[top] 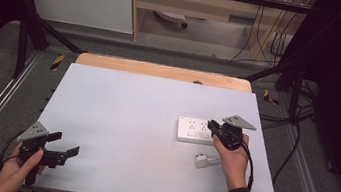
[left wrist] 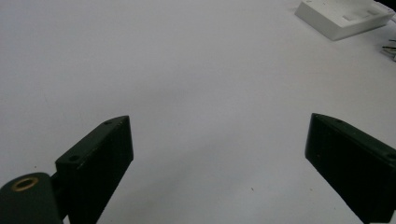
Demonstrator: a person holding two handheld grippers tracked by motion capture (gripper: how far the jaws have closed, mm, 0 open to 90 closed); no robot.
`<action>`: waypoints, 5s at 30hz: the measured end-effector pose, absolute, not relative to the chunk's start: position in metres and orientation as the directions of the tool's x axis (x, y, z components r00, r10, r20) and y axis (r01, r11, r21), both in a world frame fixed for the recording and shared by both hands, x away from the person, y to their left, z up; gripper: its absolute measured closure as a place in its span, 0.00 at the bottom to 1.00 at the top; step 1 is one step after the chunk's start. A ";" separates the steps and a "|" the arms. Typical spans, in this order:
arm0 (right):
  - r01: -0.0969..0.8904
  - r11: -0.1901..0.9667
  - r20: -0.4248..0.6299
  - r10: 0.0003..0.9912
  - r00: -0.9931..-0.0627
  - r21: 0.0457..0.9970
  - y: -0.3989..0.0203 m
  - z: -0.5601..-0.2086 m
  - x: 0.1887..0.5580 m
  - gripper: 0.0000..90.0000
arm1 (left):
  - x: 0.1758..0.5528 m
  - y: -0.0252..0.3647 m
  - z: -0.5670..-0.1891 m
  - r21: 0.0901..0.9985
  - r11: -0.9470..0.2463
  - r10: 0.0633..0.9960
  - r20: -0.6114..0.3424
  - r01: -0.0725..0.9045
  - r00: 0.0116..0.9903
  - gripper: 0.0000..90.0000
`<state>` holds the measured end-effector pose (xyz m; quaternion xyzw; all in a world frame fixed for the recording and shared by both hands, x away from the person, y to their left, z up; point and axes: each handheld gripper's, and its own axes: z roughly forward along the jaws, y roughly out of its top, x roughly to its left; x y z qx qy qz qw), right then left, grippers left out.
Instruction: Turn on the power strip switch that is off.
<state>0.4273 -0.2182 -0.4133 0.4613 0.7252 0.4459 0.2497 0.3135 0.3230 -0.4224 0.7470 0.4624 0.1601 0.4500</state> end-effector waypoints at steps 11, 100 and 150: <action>0.453 0.195 0.038 0.889 -0.455 0.870 -0.217 -0.420 0.425 0.94 | 0.313 0.323 -0.422 0.820 -0.170 0.834 -0.175 0.546 0.523 0.09; 0.491 0.265 -0.013 0.888 -0.459 0.830 -0.214 -0.442 0.419 1.00 | 0.314 0.322 -0.423 0.820 -0.176 0.833 -0.172 0.545 0.527 0.09; 0.510 0.235 0.026 0.891 -0.452 0.827 -0.212 -0.443 0.420 1.00 | 0.313 0.322 -0.423 0.818 -0.182 0.833 -0.166 0.545 0.528 0.09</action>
